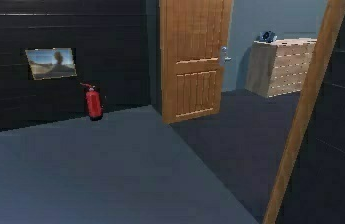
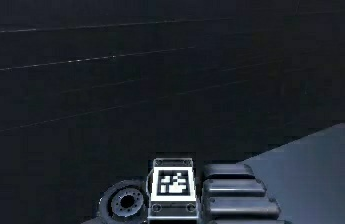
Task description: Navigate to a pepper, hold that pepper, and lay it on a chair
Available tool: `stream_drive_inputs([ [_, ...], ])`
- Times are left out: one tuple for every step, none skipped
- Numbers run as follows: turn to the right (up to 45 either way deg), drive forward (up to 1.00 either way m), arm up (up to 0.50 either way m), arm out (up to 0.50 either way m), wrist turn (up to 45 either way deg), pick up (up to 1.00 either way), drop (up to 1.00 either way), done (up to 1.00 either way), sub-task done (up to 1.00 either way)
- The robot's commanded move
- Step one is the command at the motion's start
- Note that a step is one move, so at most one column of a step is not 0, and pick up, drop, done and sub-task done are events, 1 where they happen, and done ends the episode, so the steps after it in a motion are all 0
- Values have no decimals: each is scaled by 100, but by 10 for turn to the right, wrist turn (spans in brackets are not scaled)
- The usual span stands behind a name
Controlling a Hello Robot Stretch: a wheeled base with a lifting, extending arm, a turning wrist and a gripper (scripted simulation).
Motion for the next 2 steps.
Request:
stream_drive_inputs([
  [0, 95, 0, 0, 0, 0, 0, 0, 0],
  [450, 0, 0, 0, 0, 0, 0, 0, 0],
])
